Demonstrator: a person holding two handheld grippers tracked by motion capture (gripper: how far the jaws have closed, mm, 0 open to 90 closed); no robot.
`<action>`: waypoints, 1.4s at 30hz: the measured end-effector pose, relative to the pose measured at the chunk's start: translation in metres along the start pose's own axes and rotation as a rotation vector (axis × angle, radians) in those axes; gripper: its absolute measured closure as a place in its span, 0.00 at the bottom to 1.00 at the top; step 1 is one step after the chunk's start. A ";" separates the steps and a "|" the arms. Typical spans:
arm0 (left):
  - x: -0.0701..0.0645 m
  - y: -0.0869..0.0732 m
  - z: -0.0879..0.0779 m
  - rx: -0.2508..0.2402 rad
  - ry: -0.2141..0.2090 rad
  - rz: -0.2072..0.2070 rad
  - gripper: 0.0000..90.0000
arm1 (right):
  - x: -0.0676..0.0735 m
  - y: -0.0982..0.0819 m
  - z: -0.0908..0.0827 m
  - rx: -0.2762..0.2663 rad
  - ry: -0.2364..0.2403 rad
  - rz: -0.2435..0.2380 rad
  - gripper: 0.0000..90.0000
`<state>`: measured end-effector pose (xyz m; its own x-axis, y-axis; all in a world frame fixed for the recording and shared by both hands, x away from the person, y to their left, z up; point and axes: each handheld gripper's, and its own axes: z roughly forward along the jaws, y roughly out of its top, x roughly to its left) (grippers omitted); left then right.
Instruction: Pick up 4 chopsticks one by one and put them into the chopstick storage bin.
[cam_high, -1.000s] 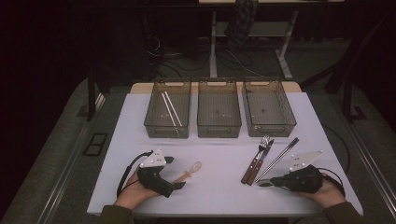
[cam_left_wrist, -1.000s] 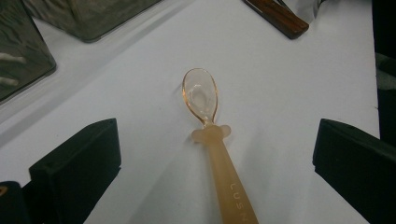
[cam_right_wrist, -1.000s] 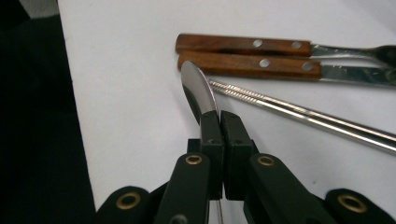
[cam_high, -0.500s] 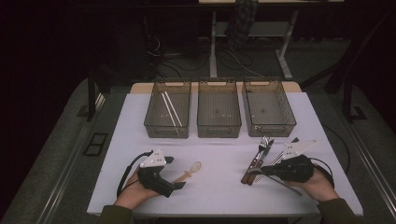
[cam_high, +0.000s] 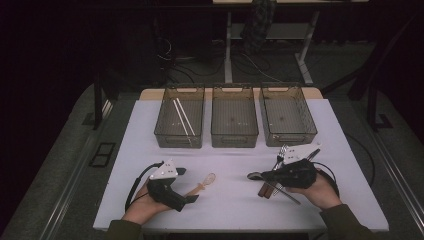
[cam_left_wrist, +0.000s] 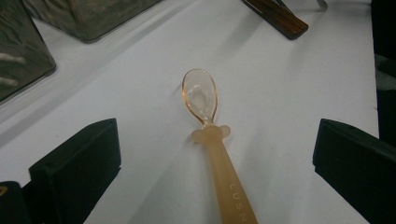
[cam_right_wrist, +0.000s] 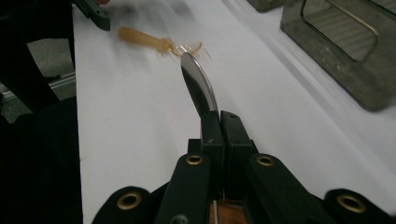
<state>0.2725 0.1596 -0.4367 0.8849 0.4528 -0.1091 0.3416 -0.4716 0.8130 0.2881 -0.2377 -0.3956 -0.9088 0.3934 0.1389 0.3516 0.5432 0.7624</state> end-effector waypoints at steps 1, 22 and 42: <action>0.000 0.000 0.000 0.000 0.000 0.000 0.00 | 0.000 0.003 0.002 -0.001 0.002 0.001 0.99; 0.000 0.000 -0.001 -0.005 -0.004 0.002 0.00 | -0.007 0.067 0.063 0.051 -0.015 -0.046 1.00; 0.000 0.000 -0.001 -0.007 -0.012 0.004 0.00 | -0.029 0.066 0.124 0.163 0.003 0.001 1.00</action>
<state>0.2723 0.1599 -0.4359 0.8899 0.4421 -0.1124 0.3356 -0.4677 0.8177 0.3651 -0.1211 -0.4273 -0.9092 0.3916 0.1417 0.3839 0.6564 0.6494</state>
